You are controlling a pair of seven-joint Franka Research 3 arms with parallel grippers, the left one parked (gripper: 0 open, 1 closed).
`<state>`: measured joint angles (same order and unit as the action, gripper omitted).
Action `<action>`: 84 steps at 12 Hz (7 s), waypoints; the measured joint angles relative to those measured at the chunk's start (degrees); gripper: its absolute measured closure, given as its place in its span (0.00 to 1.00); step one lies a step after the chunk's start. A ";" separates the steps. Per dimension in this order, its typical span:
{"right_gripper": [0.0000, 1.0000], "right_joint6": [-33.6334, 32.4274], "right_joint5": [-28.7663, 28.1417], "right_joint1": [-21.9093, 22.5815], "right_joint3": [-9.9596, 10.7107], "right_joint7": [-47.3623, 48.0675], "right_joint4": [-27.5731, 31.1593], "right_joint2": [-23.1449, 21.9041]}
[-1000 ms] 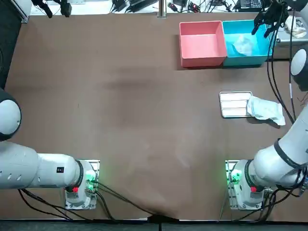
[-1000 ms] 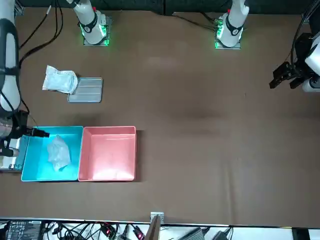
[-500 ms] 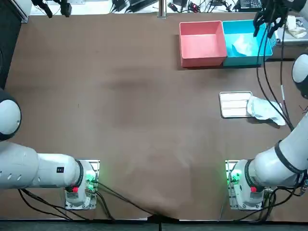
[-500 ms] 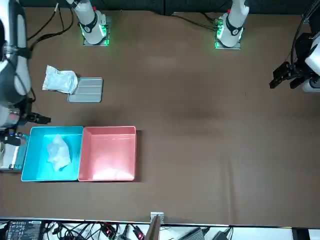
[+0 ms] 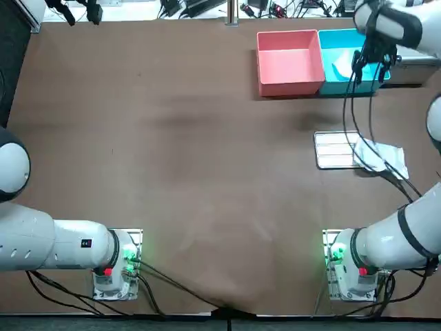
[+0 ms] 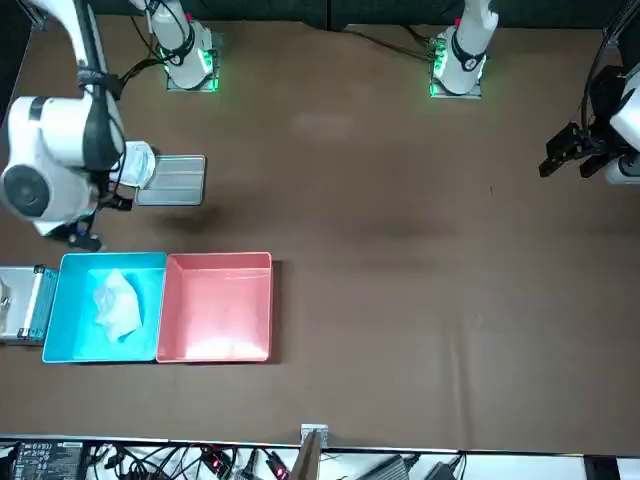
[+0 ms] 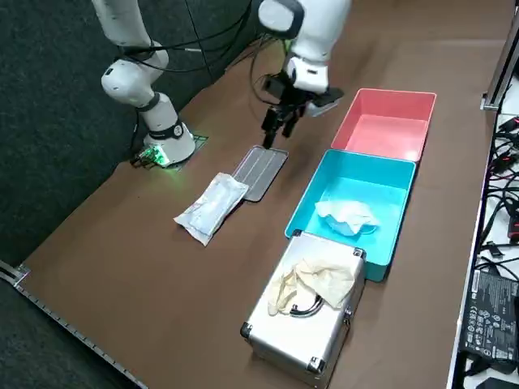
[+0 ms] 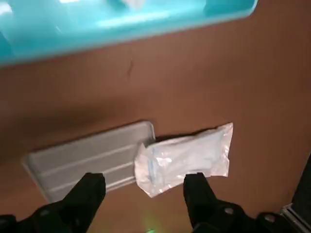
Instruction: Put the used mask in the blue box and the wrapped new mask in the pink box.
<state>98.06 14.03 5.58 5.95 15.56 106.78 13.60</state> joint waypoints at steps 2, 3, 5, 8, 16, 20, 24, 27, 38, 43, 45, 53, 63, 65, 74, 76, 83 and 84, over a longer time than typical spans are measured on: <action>0.01 3.93 2.28 0.23 0.01 0.18 9.49 -4.75; 0.00 5.32 3.03 0.25 -0.01 0.18 13.46 -6.79; 0.00 8.65 4.07 0.77 -0.16 0.18 20.45 -10.16; 0.00 12.93 5.39 2.08 -0.49 0.30 28.17 -13.07; 0.00 31.81 15.83 -4.36 0.03 0.58 43.66 -15.85; 0.00 34.45 16.62 -7.01 0.07 0.80 44.51 -15.85; 0.00 36.85 16.62 -7.47 0.06 4.60 44.82 -15.57; 0.00 38.19 16.62 -8.93 0.07 4.81 45.41 -15.45; 0.06 43.32 16.62 -11.57 0.07 7.00 47.29 -12.93; 0.32 43.65 16.62 -11.62 0.07 7.13 47.30 -11.52; 0.36 43.65 16.62 -11.75 0.07 7.14 47.30 -11.28; 0.98 33.33 16.62 -11.74 -0.12 7.59 45.86 -18.16; 0.98 5.88 3.19 0.37 -0.75 7.59 28.28 -30.55; 0.98 3.60 -0.15 1.98 -0.75 7.59 21.70 -28.54; 0.98 2.90 -17.25 9.20 -0.96 10.12 -14.41 -2.36; 0.98 3.05 -17.54 10.89 -0.99 11.60 -21.05 3.07; 0.98 6.33 -18.39 15.39 -1.04 18.78 -37.64 19.11; 0.98 6.68 -18.40 15.77 -1.04 19.20 -38.04 20.45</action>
<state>104.74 -4.37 21.34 4.91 34.77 68.74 34.05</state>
